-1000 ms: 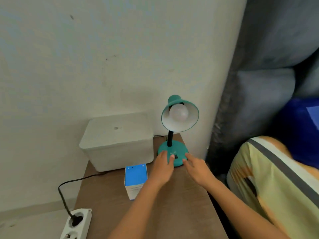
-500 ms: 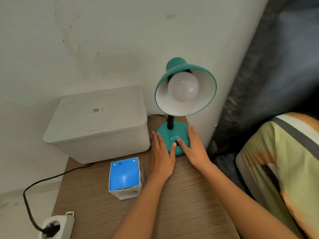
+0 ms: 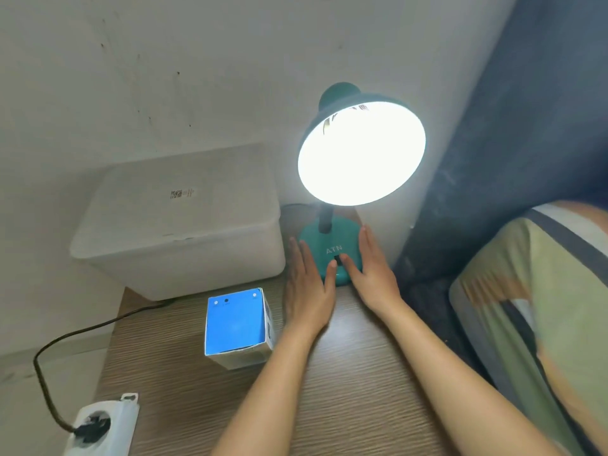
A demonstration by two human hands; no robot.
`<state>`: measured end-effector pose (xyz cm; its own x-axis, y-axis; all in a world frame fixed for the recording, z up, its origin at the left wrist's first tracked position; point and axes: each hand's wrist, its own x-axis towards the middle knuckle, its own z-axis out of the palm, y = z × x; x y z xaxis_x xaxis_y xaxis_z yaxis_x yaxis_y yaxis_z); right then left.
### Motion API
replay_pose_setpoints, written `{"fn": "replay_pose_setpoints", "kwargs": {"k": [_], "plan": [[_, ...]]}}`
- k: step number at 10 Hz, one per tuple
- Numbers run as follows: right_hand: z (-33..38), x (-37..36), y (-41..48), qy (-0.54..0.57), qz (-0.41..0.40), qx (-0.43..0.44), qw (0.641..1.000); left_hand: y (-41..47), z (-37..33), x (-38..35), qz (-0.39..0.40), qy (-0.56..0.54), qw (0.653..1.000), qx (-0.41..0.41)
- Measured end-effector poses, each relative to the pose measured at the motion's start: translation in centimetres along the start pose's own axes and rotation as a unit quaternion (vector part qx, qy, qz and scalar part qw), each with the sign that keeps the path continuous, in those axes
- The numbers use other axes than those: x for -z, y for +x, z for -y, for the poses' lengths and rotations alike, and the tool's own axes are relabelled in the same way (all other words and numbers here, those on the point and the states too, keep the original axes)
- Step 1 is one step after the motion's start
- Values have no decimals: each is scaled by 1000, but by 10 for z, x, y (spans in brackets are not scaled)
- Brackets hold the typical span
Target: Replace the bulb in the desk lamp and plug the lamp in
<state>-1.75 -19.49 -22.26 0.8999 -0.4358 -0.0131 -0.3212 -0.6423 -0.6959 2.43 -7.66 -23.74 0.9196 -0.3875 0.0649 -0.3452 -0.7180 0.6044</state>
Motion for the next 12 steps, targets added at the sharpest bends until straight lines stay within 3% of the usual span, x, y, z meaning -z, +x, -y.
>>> {"fn": "replay_pose_setpoints", "kwargs": {"k": [3,5,7,10,12], "plan": [[1,-1,-3,-14,-16,0,1000,-2,-1,2,14,-14,1000,8],[3,1,3,120,-68,-42,990,-1,-1,2,19,-18,1000,8],[5,1,7,142,-118,-55,981,0,-2,1,12,-11,1000,15],[10,5,0,115,-72,-46,990,0,-7,5,12,-42,999,25],[12,22,-28,101,-77,-51,991,-12,-15,16,71,-82,991,75]]}}
